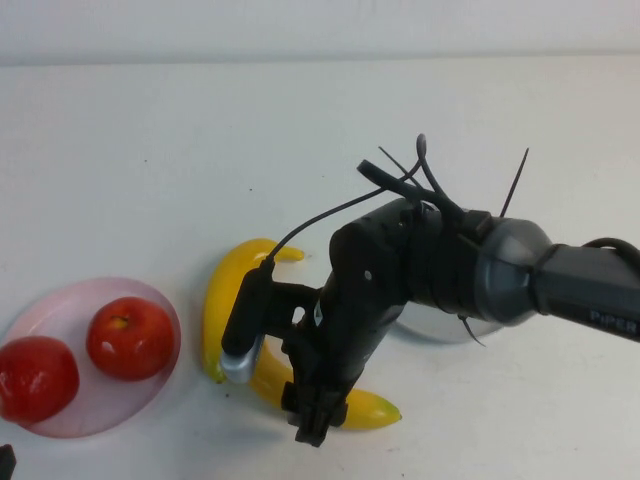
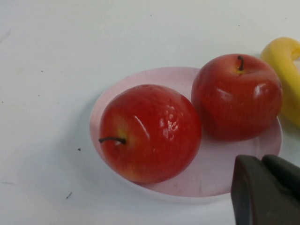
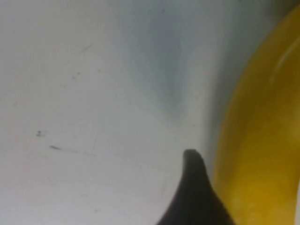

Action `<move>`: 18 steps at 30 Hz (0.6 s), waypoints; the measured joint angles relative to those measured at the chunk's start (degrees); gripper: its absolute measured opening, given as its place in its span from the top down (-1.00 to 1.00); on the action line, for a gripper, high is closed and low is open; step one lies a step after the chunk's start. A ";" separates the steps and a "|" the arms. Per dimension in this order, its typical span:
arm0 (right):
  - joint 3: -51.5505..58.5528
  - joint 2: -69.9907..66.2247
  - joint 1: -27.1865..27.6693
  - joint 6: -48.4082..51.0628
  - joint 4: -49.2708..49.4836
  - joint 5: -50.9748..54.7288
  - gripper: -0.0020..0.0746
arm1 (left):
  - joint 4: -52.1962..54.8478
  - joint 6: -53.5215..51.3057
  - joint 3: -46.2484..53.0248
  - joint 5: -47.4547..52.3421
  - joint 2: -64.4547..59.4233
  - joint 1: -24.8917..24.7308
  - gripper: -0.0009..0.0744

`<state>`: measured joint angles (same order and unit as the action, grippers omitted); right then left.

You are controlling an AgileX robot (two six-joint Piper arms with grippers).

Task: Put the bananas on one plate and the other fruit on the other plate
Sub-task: Put another type of fruit in the right plate

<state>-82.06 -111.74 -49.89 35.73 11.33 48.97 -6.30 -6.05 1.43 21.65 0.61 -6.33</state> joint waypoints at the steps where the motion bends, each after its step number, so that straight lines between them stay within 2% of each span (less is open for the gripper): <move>1: -0.17 -0.48 0.00 0.00 -0.40 -0.15 -0.15 | 0.00 0.00 0.00 0.00 0.00 0.00 0.98; 5: -0.68 -2.01 0.00 0.00 -1.82 -0.80 -0.10 | 0.00 0.00 0.00 0.00 0.00 0.00 0.98; 11: -0.68 -2.84 0.00 0.00 -2.25 -1.22 0.14 | 0.00 0.00 0.00 0.00 0.00 0.00 0.98; 14: -0.72 -2.11 0.00 -0.60 -2.25 -1.27 0.15 | 0.00 0.00 0.00 0.00 0.00 0.00 0.98; 18: -0.72 2.21 0.12 -7.77 -3.57 -1.13 0.15 | 0.00 0.00 0.00 0.00 0.00 0.00 0.98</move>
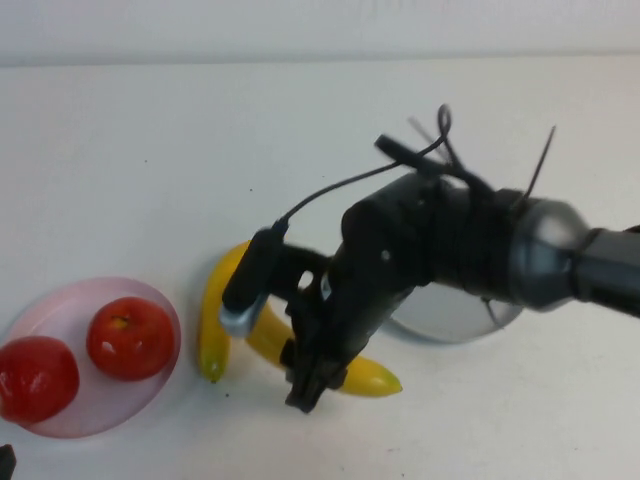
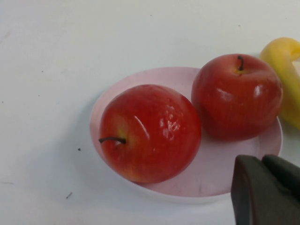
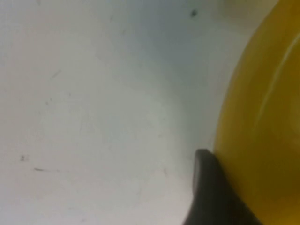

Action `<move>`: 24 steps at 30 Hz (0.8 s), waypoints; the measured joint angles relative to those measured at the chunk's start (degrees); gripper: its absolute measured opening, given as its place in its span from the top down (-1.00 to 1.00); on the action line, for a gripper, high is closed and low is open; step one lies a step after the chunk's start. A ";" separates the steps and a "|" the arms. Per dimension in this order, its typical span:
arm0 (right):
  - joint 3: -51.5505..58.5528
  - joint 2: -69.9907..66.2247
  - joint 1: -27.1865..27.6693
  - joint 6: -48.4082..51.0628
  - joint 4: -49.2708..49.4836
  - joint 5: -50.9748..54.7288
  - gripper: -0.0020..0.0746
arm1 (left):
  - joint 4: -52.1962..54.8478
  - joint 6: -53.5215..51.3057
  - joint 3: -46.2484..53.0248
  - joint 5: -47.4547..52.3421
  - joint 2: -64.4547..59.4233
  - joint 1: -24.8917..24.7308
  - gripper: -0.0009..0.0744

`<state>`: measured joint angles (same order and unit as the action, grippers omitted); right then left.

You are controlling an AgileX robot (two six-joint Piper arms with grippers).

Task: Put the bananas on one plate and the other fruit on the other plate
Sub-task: Put another type of fruit in the right plate

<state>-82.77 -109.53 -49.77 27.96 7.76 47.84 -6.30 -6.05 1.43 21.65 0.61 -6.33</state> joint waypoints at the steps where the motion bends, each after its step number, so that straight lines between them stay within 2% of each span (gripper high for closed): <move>1: 0.00 2.17 0.46 -3.70 -0.90 0.41 0.15 | 0.00 0.00 0.00 0.00 0.00 0.00 0.98; 4: 0.00 6.60 3.19 -13.78 -4.62 0.93 0.15 | 0.00 0.00 0.00 0.00 0.00 0.00 0.98; 8: -0.14 8.60 11.15 -32.04 -10.36 1.61 0.15 | 0.00 0.00 0.00 0.00 0.00 0.00 0.98; 10: -0.23 7.58 14.68 -37.29 -11.63 2.31 0.15 | 0.00 0.00 0.00 0.00 0.00 0.00 0.98; 17: -0.23 1.21 21.71 -40.51 -11.92 3.23 0.15 | 0.00 0.00 0.00 0.00 0.00 0.00 0.98; 21: -0.23 -1.16 22.78 -40.71 -11.68 3.23 0.14 | 0.00 0.00 0.00 0.00 0.00 0.00 0.98; 24: -0.33 -1.50 22.89 -40.84 -11.15 3.13 0.03 | 0.00 -0.09 0.00 0.00 0.00 0.00 0.98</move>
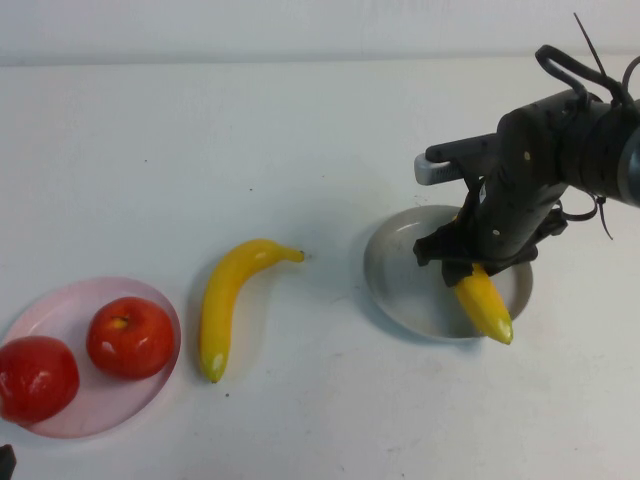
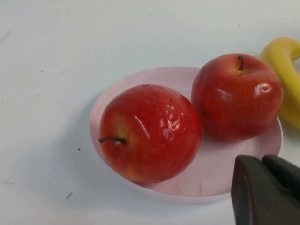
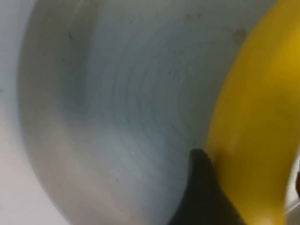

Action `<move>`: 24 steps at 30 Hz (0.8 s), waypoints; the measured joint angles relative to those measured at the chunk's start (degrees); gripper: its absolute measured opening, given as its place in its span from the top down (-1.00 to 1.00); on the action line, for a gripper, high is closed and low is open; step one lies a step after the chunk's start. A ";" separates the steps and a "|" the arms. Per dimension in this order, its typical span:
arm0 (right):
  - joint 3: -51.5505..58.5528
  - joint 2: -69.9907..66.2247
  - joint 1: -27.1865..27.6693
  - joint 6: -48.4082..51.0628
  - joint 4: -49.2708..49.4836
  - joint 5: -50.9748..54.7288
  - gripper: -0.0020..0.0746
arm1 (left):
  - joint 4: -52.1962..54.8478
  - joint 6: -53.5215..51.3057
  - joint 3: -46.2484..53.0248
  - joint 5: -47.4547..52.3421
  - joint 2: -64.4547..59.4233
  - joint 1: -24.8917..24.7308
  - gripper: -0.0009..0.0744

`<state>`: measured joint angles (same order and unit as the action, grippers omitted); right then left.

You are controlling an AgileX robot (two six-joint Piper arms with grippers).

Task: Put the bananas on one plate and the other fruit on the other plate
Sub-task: Put another type of fruit in the right plate

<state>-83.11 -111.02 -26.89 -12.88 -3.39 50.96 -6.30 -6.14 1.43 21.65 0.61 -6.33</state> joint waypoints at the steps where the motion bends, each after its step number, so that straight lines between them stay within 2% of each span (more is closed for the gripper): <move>1: -0.28 0.00 0.00 0.00 0.46 0.00 -0.04 | 0.00 0.00 0.00 0.00 0.00 0.00 0.98; 5: -3.19 0.00 0.00 -0.98 1.51 2.54 -0.21 | 0.00 0.00 0.00 0.00 0.00 0.00 0.98; 10: -8.67 0.00 -1.79 -3.04 2.24 5.89 -0.25 | 0.00 0.00 0.00 0.00 0.00 0.00 0.98; 17: -15.95 -2.09 -11.96 -4.78 6.35 3.13 -0.25 | 0.00 0.00 0.00 0.00 0.00 0.00 0.98; 24: -27.74 -12.81 -19.03 -7.70 10.36 2.59 -0.25 | 0.00 0.00 0.00 0.00 0.00 0.00 0.98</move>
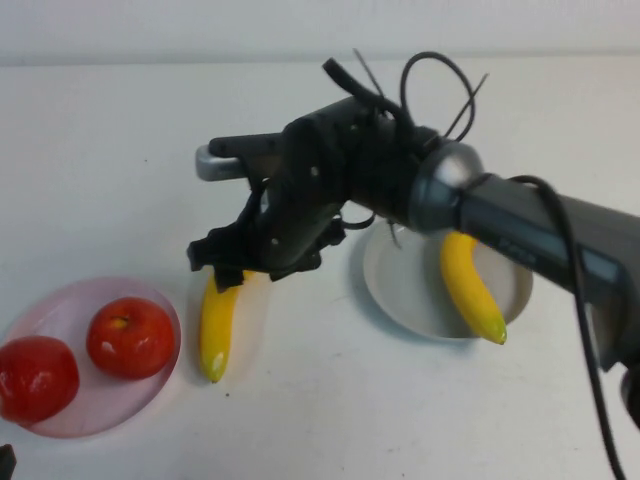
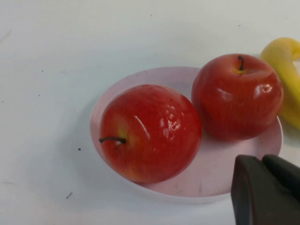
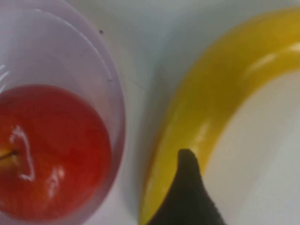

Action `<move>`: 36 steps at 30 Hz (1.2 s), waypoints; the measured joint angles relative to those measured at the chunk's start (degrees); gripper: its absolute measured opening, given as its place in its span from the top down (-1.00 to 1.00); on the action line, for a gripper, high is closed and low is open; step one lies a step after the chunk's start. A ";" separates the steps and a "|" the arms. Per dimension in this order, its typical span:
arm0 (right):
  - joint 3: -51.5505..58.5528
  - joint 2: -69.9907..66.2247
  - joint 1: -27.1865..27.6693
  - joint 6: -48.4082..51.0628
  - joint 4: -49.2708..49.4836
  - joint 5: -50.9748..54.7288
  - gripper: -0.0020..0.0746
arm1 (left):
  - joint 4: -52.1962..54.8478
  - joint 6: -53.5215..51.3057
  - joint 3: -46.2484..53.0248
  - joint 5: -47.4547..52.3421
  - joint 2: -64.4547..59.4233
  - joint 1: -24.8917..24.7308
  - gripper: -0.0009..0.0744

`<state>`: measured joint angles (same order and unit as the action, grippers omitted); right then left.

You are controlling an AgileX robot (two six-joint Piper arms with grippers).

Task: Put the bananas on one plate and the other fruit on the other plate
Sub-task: Put another type of fruit in the right plate

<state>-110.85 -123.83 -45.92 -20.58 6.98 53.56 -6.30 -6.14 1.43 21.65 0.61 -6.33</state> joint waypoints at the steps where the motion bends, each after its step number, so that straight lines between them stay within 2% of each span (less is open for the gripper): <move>1: -2.12 -1.72 -0.57 -0.04 0.21 0.00 -0.25 | 0.00 0.00 0.00 0.00 0.00 0.00 0.98; 8: -16.13 -11.18 -1.37 -5.59 -1.69 8.36 -0.25 | 0.00 0.00 0.00 0.00 0.00 0.00 0.98; 13: -22.00 -14.88 -1.47 -9.72 -2.99 11.33 -0.25 | 0.00 0.00 0.00 0.00 0.00 0.00 0.98; 36: -24.89 -18.98 -1.51 -8.95 -2.34 11.93 -0.25 | 0.00 0.00 0.00 0.00 0.00 0.00 0.98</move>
<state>-135.74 -142.81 -47.43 -29.53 4.64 65.48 -6.30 -6.14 1.43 21.65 0.61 -6.33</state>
